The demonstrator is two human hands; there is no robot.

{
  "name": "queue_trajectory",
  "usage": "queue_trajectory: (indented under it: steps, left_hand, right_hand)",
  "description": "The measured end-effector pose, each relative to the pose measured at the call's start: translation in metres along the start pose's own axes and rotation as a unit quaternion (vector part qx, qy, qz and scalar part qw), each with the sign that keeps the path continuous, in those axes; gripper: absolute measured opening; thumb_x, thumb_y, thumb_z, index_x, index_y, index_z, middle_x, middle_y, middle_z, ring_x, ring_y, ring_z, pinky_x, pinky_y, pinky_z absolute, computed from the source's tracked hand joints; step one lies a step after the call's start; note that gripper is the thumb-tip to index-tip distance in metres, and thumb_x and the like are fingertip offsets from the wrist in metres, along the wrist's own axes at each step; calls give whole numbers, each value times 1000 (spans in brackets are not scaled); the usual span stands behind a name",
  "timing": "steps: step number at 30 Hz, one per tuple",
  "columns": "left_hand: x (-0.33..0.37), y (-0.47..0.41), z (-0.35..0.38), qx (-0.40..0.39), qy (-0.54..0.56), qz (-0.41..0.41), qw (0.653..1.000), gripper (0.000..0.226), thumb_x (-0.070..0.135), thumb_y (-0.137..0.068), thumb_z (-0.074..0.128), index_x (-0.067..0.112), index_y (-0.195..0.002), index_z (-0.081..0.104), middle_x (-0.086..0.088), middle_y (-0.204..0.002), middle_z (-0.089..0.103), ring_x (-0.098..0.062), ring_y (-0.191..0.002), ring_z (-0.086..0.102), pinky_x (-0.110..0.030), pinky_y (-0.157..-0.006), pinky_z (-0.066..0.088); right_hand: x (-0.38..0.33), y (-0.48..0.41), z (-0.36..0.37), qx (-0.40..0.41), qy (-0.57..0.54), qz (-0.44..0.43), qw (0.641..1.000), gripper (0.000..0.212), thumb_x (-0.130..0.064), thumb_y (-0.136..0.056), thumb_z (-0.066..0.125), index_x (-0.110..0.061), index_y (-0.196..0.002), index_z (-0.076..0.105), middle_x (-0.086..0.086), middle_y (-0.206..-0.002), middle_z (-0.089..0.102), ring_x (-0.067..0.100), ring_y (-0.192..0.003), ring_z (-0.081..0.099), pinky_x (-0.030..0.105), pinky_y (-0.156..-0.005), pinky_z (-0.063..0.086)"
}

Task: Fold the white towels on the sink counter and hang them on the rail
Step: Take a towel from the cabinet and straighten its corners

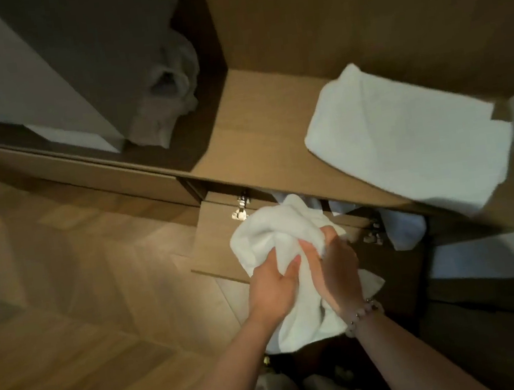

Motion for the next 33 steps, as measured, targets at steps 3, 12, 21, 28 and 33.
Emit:
queue_trajectory:
  steps: [3, 12, 21, 28, 33]
  left_hand:
    - [64, 40, -58, 15, 23, 32, 999, 27, 37, -96, 47, 33, -121, 55, 20, -107, 59, -2, -101, 57, -16, -79, 42]
    - [201, 119, -239, 105, 25, 147, 983, 22, 40, -96, 45, 35, -114, 57, 21, -106, 61, 8, -98, 57, -10, -84, 45]
    - [238, 133, -356, 180, -11, 243, 953, 23, 41, -97, 43, 39, -116, 54, 18, -109, 59, 2, -99, 55, -7, -78, 39]
    - [257, 117, -408, 169, -10, 275, 946, 17, 34, -97, 45, 46, -106, 52, 24, -100, 58, 4, -94, 53, -10, -77, 38]
    - [263, 75, -447, 150, -44, 272, 949, 26, 32, -96, 48, 30, -122, 56, 15, -111, 62, -5, -102, 55, -19, -83, 40]
  right_hand:
    - [-79, 22, -47, -16, -47, -11, 999, 35, -41, -91, 53, -13, -111, 55, 5, -116, 62, 22, -106, 58, 25, -84, 43]
    - [-305, 65, -124, -4, -88, -100, 991, 35, -44, -93, 47, -21, -120, 49, 0, -120, 57, 18, -106, 56, 25, -83, 45]
    - [-431, 76, -114, 32, -143, -186, 971, 26, -36, -94, 51, -14, -108, 52, 0, -98, 55, 15, -86, 49, 21, -70, 35]
    - [-475, 51, -98, 36, -192, -205, 959, 23, -35, -93, 55, -15, -103, 54, -2, -94, 58, 17, -87, 58, 25, -66, 41]
    - [-505, 14, -76, 36, -205, -207, 956, 22, -36, -92, 56, -16, -102, 54, -1, -95, 60, 17, -87, 58, 27, -72, 44]
Point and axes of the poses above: each hand's wrist, its own y-axis away from the middle knuckle, its own z-axis out of the palm, x = y × z, the point moved 2 cm from there along -y, towards the middle knuckle
